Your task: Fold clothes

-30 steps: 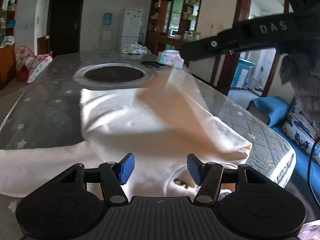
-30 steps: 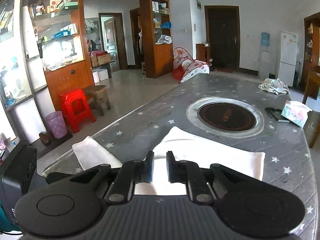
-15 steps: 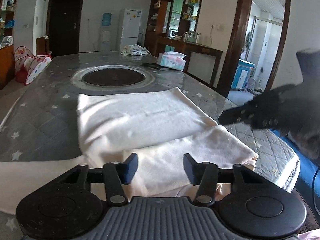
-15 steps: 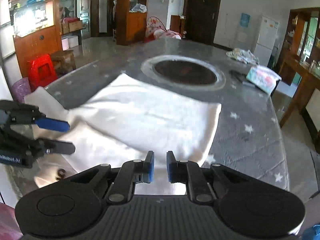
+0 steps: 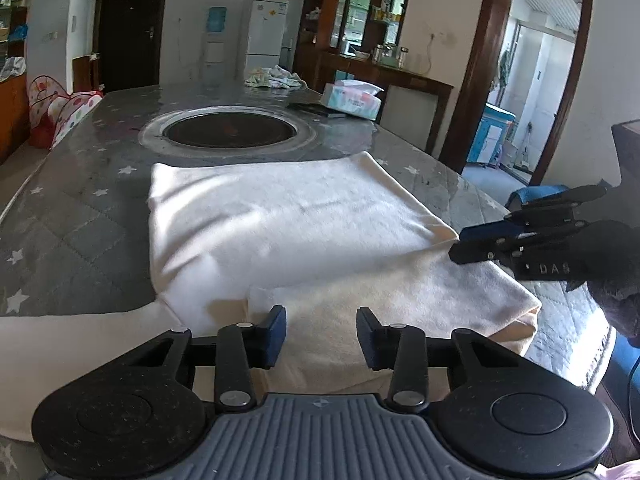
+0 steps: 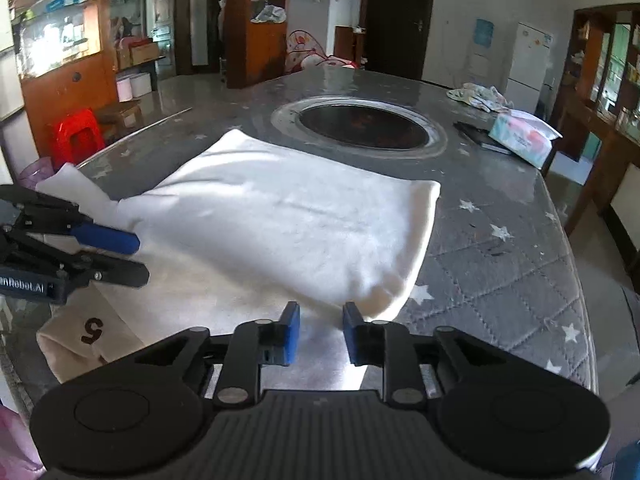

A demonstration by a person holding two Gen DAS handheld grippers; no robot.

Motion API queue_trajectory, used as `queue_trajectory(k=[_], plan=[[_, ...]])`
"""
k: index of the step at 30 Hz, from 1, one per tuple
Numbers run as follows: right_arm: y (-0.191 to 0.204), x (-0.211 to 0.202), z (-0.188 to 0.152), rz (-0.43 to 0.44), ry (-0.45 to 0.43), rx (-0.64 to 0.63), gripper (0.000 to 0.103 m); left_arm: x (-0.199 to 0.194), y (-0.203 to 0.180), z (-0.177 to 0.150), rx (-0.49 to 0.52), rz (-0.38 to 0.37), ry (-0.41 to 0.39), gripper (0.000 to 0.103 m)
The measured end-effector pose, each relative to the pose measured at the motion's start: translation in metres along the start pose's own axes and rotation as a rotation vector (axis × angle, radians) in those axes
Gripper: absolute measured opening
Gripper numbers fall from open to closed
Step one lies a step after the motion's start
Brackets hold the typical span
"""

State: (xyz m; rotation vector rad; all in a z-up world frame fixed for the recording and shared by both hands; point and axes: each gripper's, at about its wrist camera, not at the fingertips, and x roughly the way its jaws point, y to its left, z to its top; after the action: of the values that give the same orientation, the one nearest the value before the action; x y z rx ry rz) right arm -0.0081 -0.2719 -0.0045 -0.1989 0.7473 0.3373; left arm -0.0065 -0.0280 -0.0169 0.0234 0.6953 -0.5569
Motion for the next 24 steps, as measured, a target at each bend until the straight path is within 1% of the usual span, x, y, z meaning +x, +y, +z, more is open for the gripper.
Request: queue_trajectory(k=[2, 5, 6, 7, 11, 14, 15, 16, 21, 23, 24], plan=[[0.0, 0.006, -0.002, -0.005, 0.017, -0.008, 0.023, -0.002, 0.003, 0.001, -0.015, 0.004, 0.001, 0.043], [0.002, 0.006, -0.001, -0.009, 0.013, -0.007, 0.024, -0.008, 0.005, 0.001, -0.021, 0.022, -0.001, 0.045], [0.003, 0.005, 0.0, -0.007, 0.006, -0.009, 0.026, -0.01, 0.005, 0.002, -0.022, 0.027, -0.003, 0.047], [0.006, 0.003, 0.001, -0.002, -0.003, -0.015, 0.03, -0.012, 0.006, 0.003, -0.023, 0.032, -0.004, 0.05], [0.018, 0.001, 0.004, 0.03, -0.017, -0.034, 0.033, -0.016, 0.007, 0.004, -0.03, 0.052, -0.01, 0.053], [0.029, 0.003, 0.003, 0.048, -0.017, -0.051, 0.038, -0.021, 0.009, 0.003, -0.039, 0.066, -0.017, 0.055], [0.031, 0.003, 0.003, 0.051, -0.017, -0.054, 0.043, -0.022, 0.01, 0.002, -0.042, 0.071, -0.019, 0.056], [0.034, 0.004, 0.002, 0.055, -0.018, -0.057, 0.046, -0.024, 0.011, 0.002, -0.044, 0.078, -0.021, 0.058], [0.043, 0.006, 0.0, 0.063, -0.023, -0.051, 0.048, -0.037, 0.023, 0.0, -0.072, 0.132, -0.045, 0.062], [0.045, 0.007, -0.001, 0.065, -0.023, -0.047, 0.052, -0.043, 0.03, -0.002, -0.088, 0.163, -0.061, 0.066], [0.045, 0.007, -0.001, 0.065, -0.02, -0.045, 0.057, -0.046, 0.035, -0.002, -0.1, 0.183, -0.069, 0.067]])
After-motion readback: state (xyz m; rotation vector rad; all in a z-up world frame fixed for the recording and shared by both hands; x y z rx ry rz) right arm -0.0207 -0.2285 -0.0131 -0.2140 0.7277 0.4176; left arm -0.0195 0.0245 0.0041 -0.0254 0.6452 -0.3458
